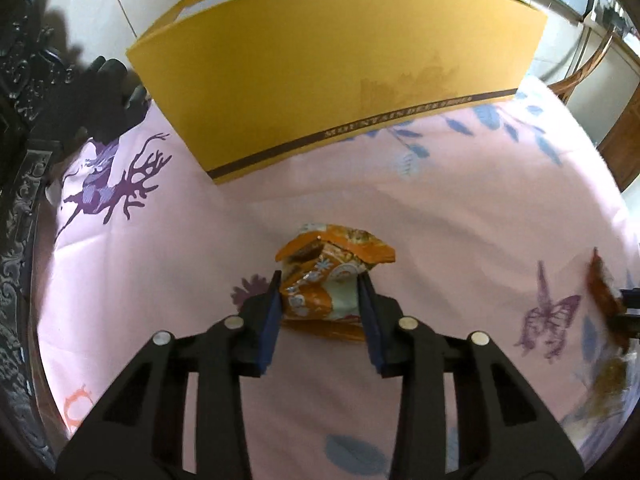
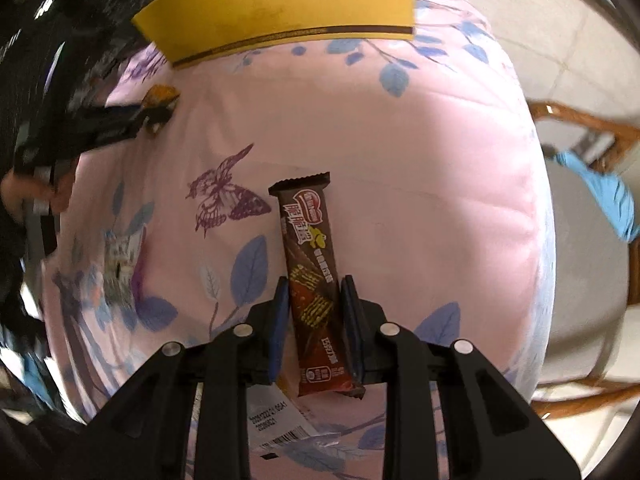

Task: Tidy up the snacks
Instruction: 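Grasp brown chocolate bar with right tool while left grasps orange printed packet, then carry both snacks over the yellow box and open both tools to drop them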

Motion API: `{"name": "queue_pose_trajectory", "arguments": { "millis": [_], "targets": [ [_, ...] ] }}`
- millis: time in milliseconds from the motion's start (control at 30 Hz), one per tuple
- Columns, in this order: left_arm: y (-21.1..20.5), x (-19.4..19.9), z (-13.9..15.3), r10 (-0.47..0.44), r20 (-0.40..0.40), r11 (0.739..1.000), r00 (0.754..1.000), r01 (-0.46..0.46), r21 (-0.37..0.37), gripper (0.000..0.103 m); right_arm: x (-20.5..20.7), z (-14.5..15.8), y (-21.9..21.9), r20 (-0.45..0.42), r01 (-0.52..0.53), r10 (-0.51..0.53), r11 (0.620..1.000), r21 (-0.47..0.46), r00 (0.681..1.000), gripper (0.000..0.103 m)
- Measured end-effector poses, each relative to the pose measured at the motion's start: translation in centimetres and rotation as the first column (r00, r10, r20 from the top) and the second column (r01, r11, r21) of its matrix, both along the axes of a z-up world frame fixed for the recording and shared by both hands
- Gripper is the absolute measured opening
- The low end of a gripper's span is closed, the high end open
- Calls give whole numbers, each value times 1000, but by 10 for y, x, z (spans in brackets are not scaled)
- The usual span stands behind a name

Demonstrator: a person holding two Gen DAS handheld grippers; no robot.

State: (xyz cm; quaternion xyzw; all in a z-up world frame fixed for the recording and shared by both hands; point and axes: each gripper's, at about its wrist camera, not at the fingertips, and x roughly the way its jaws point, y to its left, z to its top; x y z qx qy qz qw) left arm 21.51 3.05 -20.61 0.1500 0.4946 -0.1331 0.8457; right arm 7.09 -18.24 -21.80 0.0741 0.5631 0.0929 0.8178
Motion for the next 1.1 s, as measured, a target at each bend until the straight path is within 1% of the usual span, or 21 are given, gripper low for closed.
{"name": "queue_pose_trajectory", "arguments": {
  "millis": [67,100,167,233,333,433,500,567,633,767,800,833,867,900,933,967,1000,1067,1100],
  "targets": [
    [-2,-10,4,3,8,1000,1000,-3,17,36,0,1,-6,8,35,-36,999,34,999,26],
    [-2,-12,6,17,0,1000,1000,-17,11,36,-1,1,-8,19,42,-44,997,57,999,24],
    [5,-18,12,72,-23,997,997,-73,-37,36,-3,3,-12,30,56,-58,996,75,998,23],
    [10,-25,22,127,-31,988,991,-129,-86,36,-5,8,-14,46,69,-73,994,89,996,22],
    [11,-39,37,169,-5,980,986,-169,-105,36,-7,16,-20,66,89,-96,991,103,993,18],
    [9,-54,54,206,-2,967,979,-204,-152,36,-8,26,-24,92,104,-117,986,129,989,18],
    [13,-63,62,223,-5,954,975,-219,-203,36,-8,35,-27,119,113,-126,987,110,985,18],
    [14,-67,67,233,-3,953,973,-229,-201,36,-9,41,-31,128,123,-139,984,126,982,18],
    [16,-72,76,237,9,951,971,-230,-207,36,-13,51,-36,138,139,-163,976,170,977,18],
    [23,-82,98,250,46,947,967,-235,-219,36,-17,78,-38,206,134,-165,979,155,965,18],
    [25,-84,105,253,57,943,966,-233,-236,36,-16,84,-40,214,132,-164,979,157,963,18],
    [26,-85,108,257,64,941,964,-235,-242,36,-14,87,-39,214,128,-155,983,133,965,20],
    [28,-86,111,262,69,941,963,-238,-241,36,-11,85,-37,207,126,-143,988,95,968,27],
    [28,-86,112,261,71,941,963,-238,-239,36,-8,77,-32,189,120,-127,992,49,974,34],
    [29,-87,112,260,72,941,963,-236,-242,36,-5,66,-27,167,111,-112,994,20,979,50],
    [29,-87,112,256,71,942,964,-232,-244,36,-3,56,-20,152,99,-98,995,3,984,58],
    [28,-88,112,252,69,943,965,-228,-244,36,-2,45,-14,145,83,-80,996,-15,986,60],
    [28,-88,106,251,57,944,966,-232,-234,36,2,21,4,140,56,-40,992,-111,989,61],
    [29,-88,103,252,49,944,966,-234,-231,36,4,11,9,131,50,-33,991,-128,991,61]
  ]
}}
